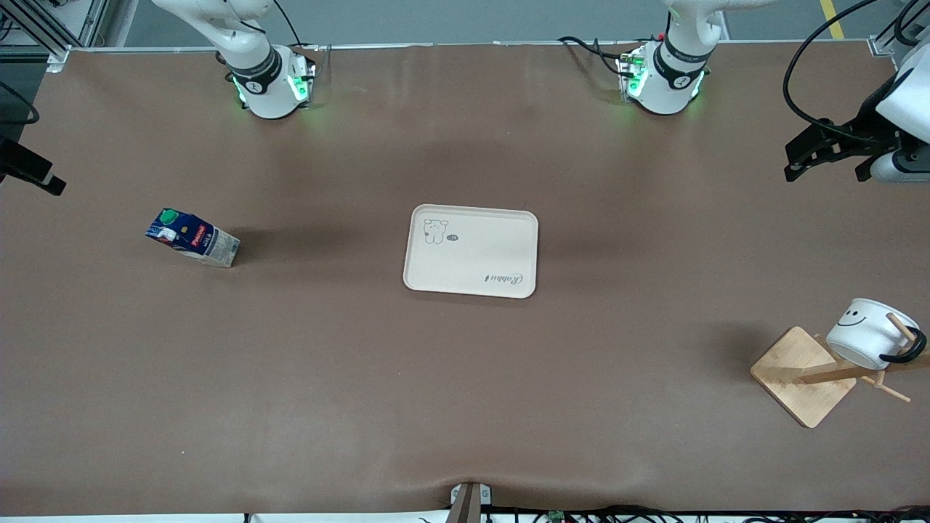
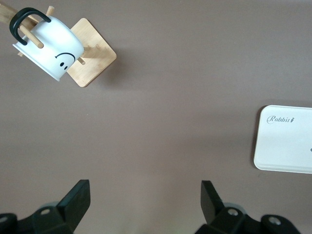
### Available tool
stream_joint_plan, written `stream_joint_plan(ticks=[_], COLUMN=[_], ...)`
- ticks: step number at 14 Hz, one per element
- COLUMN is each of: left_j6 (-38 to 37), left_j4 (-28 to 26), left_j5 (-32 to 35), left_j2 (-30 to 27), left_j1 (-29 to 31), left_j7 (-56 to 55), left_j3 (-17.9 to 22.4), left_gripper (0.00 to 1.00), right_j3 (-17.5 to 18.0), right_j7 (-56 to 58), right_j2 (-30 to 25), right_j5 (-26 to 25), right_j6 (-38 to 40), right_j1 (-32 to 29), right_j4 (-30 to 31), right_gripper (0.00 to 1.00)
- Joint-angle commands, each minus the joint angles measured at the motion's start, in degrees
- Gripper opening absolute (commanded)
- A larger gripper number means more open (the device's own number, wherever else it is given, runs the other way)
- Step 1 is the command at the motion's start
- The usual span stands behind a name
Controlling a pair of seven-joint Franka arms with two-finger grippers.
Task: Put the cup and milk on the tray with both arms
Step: 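Reach the left gripper toward the white mug on the wooden stand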
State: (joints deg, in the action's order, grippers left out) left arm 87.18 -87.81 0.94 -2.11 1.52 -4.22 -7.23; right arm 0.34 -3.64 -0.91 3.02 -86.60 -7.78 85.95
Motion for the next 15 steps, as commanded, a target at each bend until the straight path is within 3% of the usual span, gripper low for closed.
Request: stream_joint_plan(ticks=[1,8,12,15], left_j6=[-1.2,0.9,9.0,18.6], left_j4=[1.2,1.4,-3.1,-8.6], left_j5=[1.2,1.0,-3.0,-5.0], left_j2=[0.7,2.8,2.2,2.2], left_j1=[0.1,7.4,15.5,17.9], left_j7=[0.3,-0.7,0.3,0.7], left_j3=[0.1,0.5,0.4,0.4], left_gripper=[1.00,1.00,1.00,1.00], right_j3=[0.4,0.4,0.3,0.3], right_j7=[0.7,0.7,0.7,0.7], right_j2=[0.2,0.6,0.8,1.0], right_j5=[-0.5,-0.5,-0.5,-0.5], right_j6=[0.5,0.5,0.5,0.5], right_j1=[-0.6,-0.7,-0.7,-0.8], right_j4=[-1.1,-1.1,-1.1,-1.1], right_gripper=[1.00,1.00,1.00,1.00])
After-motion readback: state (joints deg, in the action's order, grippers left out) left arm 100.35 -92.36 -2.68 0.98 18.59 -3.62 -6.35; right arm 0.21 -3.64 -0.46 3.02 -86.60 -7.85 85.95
